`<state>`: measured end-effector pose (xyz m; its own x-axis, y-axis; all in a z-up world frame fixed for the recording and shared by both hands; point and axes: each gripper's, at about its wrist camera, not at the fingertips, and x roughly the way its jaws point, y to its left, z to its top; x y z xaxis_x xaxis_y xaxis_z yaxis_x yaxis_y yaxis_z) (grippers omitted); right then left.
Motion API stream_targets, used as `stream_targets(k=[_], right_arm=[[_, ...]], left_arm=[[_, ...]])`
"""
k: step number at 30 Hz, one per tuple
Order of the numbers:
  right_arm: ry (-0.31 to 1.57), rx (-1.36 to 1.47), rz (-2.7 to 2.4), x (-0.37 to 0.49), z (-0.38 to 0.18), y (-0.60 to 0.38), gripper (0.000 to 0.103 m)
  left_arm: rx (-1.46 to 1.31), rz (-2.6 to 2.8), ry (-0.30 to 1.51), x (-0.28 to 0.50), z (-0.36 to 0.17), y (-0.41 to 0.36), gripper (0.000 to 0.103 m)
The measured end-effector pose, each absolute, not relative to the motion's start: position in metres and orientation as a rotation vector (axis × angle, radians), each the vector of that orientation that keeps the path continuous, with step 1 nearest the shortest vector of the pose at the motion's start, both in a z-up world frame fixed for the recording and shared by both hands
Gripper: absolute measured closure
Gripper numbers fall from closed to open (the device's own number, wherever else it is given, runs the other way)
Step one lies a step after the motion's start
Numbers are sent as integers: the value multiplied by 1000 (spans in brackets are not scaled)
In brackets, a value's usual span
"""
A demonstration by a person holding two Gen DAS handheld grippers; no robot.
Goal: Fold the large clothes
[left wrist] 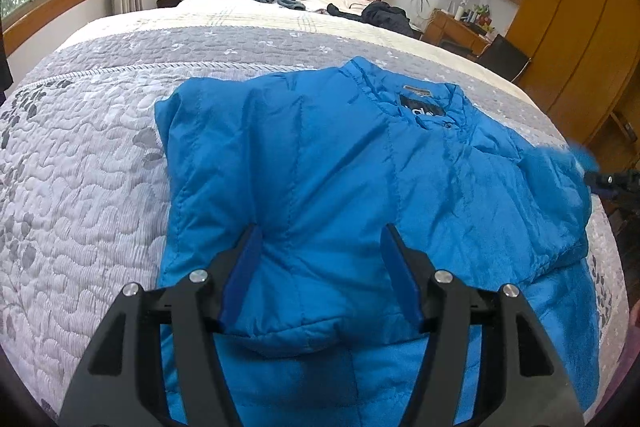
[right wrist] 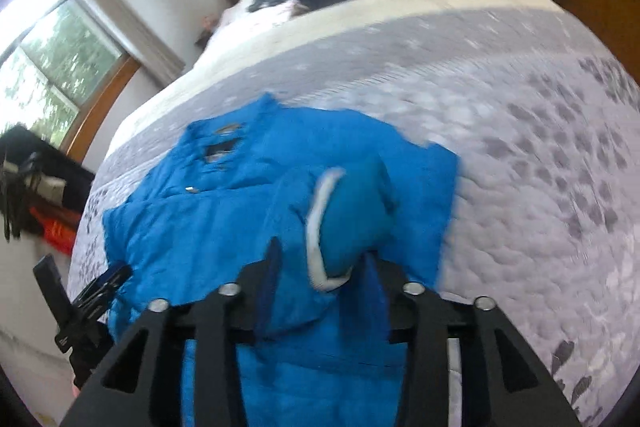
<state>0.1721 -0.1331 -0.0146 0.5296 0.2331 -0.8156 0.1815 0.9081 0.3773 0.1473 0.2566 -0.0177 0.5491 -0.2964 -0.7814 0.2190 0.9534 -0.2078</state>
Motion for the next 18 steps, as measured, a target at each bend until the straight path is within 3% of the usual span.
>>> stream_targets(k=[5, 15, 18], right_arm=[[994, 506, -25, 159, -28, -167, 53], [973, 507, 28, 172, -37, -170, 52], [993, 466, 20, 177, -46, -162, 61]], left_arm=[[-153, -237, 924, 147, 2, 284, 40], [-128, -74, 967, 162, -5, 313, 28], [-106, -54, 969, 168, -9, 314, 24]])
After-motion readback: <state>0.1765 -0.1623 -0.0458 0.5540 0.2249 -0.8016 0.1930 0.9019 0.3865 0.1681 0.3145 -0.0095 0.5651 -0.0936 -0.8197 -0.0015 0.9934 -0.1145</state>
